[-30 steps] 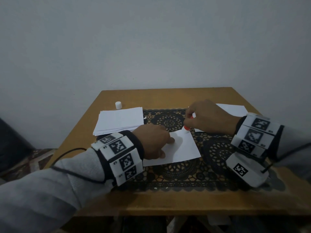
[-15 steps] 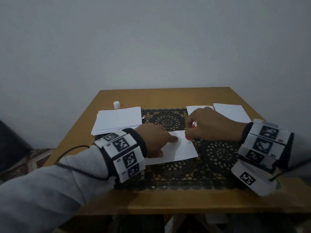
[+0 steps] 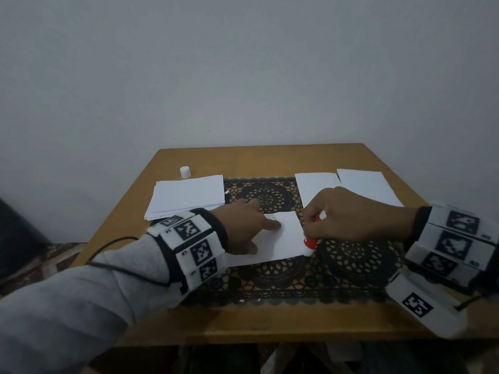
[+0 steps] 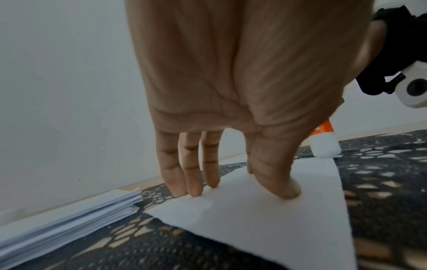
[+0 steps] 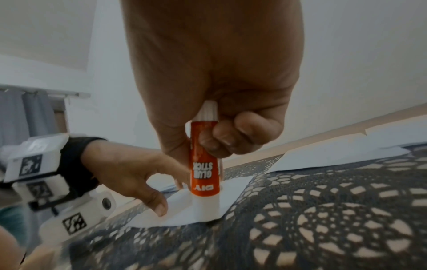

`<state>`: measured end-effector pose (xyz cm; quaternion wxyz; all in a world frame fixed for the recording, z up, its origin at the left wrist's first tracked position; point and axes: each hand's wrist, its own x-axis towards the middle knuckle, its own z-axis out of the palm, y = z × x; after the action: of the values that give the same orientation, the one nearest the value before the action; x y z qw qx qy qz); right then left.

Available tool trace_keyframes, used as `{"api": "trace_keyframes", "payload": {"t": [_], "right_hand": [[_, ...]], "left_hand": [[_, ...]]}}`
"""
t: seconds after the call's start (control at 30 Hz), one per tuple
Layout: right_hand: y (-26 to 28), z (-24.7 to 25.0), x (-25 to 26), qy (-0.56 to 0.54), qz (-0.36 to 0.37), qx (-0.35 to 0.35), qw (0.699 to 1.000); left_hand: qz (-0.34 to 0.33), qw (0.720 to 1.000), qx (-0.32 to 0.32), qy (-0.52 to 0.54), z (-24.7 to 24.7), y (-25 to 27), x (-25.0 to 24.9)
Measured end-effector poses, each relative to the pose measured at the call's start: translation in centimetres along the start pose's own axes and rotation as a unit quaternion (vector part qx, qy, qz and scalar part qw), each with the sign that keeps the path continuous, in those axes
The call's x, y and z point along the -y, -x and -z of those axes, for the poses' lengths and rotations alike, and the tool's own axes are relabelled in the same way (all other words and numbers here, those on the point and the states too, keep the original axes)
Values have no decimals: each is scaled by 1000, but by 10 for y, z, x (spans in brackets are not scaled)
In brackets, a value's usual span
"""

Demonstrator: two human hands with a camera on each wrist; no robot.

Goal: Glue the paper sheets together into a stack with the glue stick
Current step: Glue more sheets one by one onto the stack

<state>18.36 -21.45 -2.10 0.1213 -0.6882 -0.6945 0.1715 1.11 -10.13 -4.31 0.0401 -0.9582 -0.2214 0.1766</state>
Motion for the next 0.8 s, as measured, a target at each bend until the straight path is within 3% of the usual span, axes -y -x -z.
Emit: {"api": "trace_keyframes", "payload": {"t": [0.17, 0.37, 0.57, 0.8], "right_hand": [[6, 24, -2, -63, -24, -5, 998], [13, 42, -6, -121, -35, -44, 991], [15, 38, -8, -134, -35, -55, 989], [16, 39, -12, -150, -36, -56, 986]], "left_hand": [[-12, 997, 8, 73, 4, -3, 8], [64, 988, -6, 140, 1, -8, 17], [73, 975, 32, 208, 9, -13, 20], [44, 957, -47, 284, 19, -5, 23]]}}
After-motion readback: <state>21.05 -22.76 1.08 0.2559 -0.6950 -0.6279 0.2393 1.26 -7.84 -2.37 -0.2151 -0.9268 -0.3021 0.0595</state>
